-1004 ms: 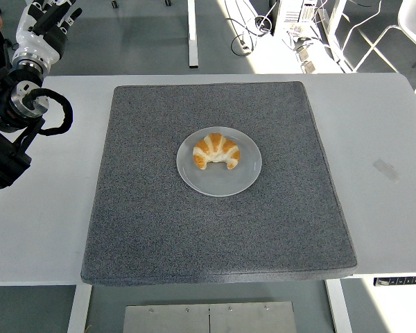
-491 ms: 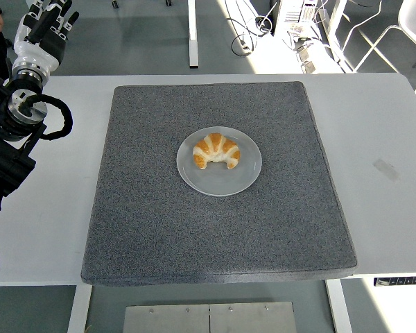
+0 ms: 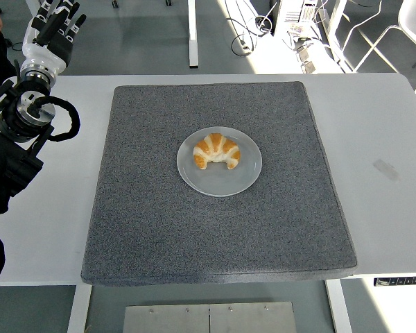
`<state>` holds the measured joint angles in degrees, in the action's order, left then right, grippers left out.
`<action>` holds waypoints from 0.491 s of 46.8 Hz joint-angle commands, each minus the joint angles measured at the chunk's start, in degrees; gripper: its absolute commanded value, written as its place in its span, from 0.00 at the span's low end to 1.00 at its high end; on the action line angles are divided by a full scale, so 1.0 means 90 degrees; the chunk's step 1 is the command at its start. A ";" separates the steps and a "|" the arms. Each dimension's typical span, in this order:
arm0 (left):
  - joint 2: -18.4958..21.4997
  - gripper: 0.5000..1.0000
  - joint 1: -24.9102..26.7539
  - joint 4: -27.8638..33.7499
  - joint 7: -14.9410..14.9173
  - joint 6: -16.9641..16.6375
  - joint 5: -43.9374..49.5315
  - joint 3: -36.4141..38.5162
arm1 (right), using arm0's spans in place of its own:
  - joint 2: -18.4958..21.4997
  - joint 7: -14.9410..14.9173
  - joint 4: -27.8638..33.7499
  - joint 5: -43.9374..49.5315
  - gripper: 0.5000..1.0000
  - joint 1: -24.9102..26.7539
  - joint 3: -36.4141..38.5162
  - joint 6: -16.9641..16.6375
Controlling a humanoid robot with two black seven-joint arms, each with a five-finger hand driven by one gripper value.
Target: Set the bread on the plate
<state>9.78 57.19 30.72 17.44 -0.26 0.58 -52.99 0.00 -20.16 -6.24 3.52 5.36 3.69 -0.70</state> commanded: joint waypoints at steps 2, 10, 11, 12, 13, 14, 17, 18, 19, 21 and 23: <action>-0.0080 0.62 -0.0065 -0.0024 0.0103 0.0049 -0.0074 0.0018 | 0.0000 -0.0006 0.0000 0.0000 1.00 0.0000 0.0000 0.0000; -0.0168 0.62 -0.0026 -0.0346 0.0122 0.0127 -0.0084 0.0233 | 0.0000 -0.0006 0.0000 0.0000 1.00 0.0000 0.0000 0.0000; -0.0188 0.62 -0.0026 -0.0346 0.0122 0.0127 -0.0084 0.0252 | 0.0000 0.0004 0.0000 0.0000 1.00 0.0000 0.0000 0.0000; -0.0198 0.62 -0.0026 -0.0346 0.0122 0.0127 -0.0084 0.0253 | 0.0000 -0.0005 0.0000 0.0000 1.00 0.0000 0.0000 0.0000; -0.0198 0.62 -0.0026 -0.0346 0.0122 0.0127 -0.0084 0.0253 | 0.0000 -0.0006 0.0000 0.0000 1.00 0.0000 0.0000 0.0000; -0.0198 0.62 -0.0026 -0.0356 0.0122 0.0127 -0.0084 0.0253 | 0.0000 -0.0006 0.0000 0.0000 1.00 0.0000 0.0000 0.0000; -0.0198 0.62 -0.0026 -0.0346 0.0122 0.0127 -0.0084 0.0253 | 0.0000 0.0004 0.0000 0.0000 1.00 0.0000 0.0000 0.0000; -0.0198 0.62 -0.0026 -0.0346 0.0122 0.0127 -0.0084 0.0253 | 0.0000 -0.0005 0.0000 0.0000 1.00 0.0000 0.0000 0.0000; -0.0198 0.62 -0.0026 -0.0346 0.0122 0.0127 -0.0084 0.0253 | 0.0000 0.0004 0.0000 0.0000 1.00 0.0000 0.0000 0.0000; -0.0198 0.62 -0.0026 -0.0346 0.0122 0.0127 -0.0084 0.0253 | 0.0000 0.0004 0.0000 0.0000 1.00 0.0000 0.0000 0.0000; -0.0198 0.62 -0.0016 -0.0346 0.0122 0.0127 -0.0084 0.0253 | 0.0000 -0.0005 0.0000 0.0000 1.00 0.0000 0.0000 0.0000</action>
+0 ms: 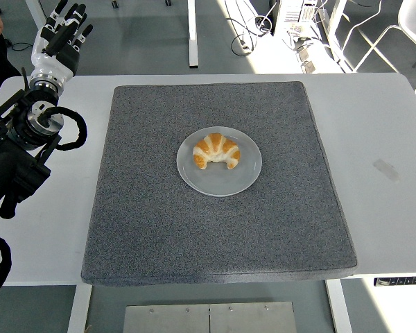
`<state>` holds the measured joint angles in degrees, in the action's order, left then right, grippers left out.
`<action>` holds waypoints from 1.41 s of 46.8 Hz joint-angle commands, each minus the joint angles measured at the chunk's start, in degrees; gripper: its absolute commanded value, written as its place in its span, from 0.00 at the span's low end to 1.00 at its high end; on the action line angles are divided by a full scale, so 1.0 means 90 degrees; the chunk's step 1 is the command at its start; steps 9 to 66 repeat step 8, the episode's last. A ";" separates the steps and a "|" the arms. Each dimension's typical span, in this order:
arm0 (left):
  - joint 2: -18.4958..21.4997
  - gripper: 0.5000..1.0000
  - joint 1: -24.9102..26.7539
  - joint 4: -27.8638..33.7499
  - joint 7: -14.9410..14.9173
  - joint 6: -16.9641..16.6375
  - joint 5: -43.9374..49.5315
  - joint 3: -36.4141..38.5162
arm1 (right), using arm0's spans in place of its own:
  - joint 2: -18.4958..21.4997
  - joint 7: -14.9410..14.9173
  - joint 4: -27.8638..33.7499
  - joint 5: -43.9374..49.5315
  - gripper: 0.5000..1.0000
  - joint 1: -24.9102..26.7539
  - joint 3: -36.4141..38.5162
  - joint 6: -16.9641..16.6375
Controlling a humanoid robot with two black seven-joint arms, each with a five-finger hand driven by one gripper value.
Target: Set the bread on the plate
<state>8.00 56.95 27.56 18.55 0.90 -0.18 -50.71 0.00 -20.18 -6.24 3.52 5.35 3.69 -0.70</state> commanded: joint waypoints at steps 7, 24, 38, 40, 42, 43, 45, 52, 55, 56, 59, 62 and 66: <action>-0.0029 0.63 0.0000 0.0004 0.0010 -0.0002 0.0001 0.0000 | 0.0000 -0.0004 -0.0059 0.0000 1.00 -0.0009 0.0000 -0.0020; -0.0039 0.63 0.0010 0.0004 0.0010 -0.0002 0.0001 0.0000 | 0.0000 -0.0004 -0.0059 0.0000 1.00 -0.0009 0.0010 -0.0020; -0.0039 0.63 0.0010 0.0004 0.0010 -0.0002 0.0001 0.0000 | 0.0000 -0.0004 -0.0059 0.0000 1.00 -0.0009 0.0010 -0.0020; -0.0039 0.63 0.0010 0.0004 0.0010 -0.0002 0.0001 0.0000 | 0.0000 -0.0004 -0.0059 0.0000 1.00 -0.0009 0.0010 -0.0020; -0.0039 0.63 0.0010 0.0004 0.0010 -0.0002 0.0001 0.0000 | 0.0000 -0.0004 -0.0059 0.0000 1.00 -0.0009 0.0010 -0.0020; -0.0039 0.63 0.0010 0.0004 0.0010 -0.0002 0.0001 0.0000 | 0.0000 -0.0004 -0.0059 0.0000 1.00 -0.0009 0.0010 -0.0020; -0.0039 0.63 0.0010 0.0004 0.0010 -0.0002 0.0001 0.0000 | 0.0000 -0.0004 -0.0059 0.0000 1.00 -0.0009 0.0010 -0.0020; -0.0039 0.63 0.0010 0.0004 0.0010 -0.0002 0.0001 0.0000 | 0.0000 -0.0004 -0.0059 0.0000 1.00 -0.0009 0.0010 -0.0020; -0.0039 0.63 0.0010 0.0004 0.0010 -0.0002 0.0001 0.0000 | 0.0000 -0.0004 -0.0059 0.0000 1.00 -0.0009 0.0010 -0.0020; -0.0039 0.63 0.0010 0.0004 0.0010 -0.0002 0.0001 0.0000 | 0.0000 -0.0004 -0.0059 0.0000 1.00 -0.0009 0.0010 -0.0020; -0.0039 0.63 0.0010 0.0004 0.0010 -0.0002 0.0001 0.0000 | 0.0000 -0.0004 -0.0059 0.0000 1.00 -0.0009 0.0010 -0.0020; -0.0039 0.63 0.0010 0.0004 0.0010 -0.0002 0.0001 0.0000 | 0.0000 -0.0004 -0.0059 0.0000 1.00 -0.0009 0.0010 -0.0020; -0.0039 0.63 0.0010 0.0004 0.0010 -0.0002 0.0001 0.0000 | 0.0000 -0.0004 -0.0059 0.0000 1.00 -0.0009 0.0010 -0.0020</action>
